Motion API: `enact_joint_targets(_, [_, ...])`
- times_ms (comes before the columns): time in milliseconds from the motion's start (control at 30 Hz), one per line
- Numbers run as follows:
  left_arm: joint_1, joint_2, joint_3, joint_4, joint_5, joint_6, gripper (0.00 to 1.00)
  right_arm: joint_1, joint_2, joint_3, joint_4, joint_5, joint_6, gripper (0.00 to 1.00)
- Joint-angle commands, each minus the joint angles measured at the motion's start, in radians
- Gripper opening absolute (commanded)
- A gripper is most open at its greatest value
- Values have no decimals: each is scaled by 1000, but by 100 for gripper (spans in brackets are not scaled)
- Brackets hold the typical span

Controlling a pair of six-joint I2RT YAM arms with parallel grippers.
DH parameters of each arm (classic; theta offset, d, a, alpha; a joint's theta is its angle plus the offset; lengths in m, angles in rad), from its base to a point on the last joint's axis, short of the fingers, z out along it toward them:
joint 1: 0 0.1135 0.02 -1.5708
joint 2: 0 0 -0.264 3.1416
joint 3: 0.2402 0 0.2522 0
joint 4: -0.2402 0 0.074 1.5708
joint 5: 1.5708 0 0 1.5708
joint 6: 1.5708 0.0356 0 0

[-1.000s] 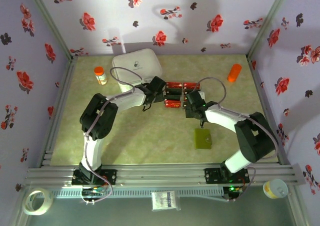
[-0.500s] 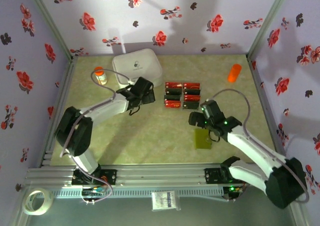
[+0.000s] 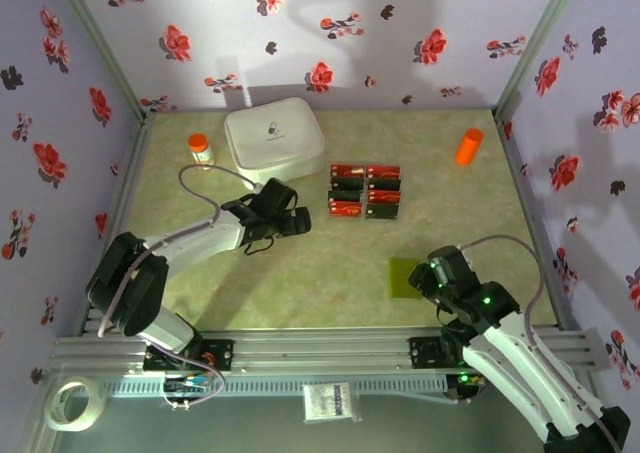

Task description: Put the credit cards into the card holder

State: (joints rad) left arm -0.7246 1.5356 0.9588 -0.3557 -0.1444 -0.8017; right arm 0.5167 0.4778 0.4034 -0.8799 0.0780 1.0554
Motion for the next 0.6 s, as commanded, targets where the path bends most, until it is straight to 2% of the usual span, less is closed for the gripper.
enact_joint_targets(0, [-5,-27,2,21,14,-10,100,-6,5,-39,-55,4,58,53])
enact_joint_targets(367, [-5,-53,10,25,8,2,100,-6,14,-107,58,-54,97,41])
enact_joint_targets(567, [-6,-53,14,26,6,4,100,-6,45,-117,98,-57,103,40])
